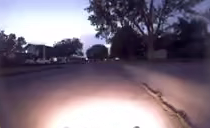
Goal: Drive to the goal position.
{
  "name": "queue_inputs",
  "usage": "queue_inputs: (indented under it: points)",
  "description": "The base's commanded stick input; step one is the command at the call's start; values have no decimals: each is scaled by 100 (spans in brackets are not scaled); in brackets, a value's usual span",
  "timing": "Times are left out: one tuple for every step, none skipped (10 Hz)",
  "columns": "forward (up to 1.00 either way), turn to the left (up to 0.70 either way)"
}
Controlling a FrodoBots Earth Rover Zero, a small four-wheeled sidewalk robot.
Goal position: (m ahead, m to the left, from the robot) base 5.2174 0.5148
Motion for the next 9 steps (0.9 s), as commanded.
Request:
queue_inputs:
  points:
    - [70,0]
    - [70,0]
    - [70,0]
    - [70,0]
    - [70,0]
    - [70,0]
    - [70,0]
    - [70,0]
    - [70,0]
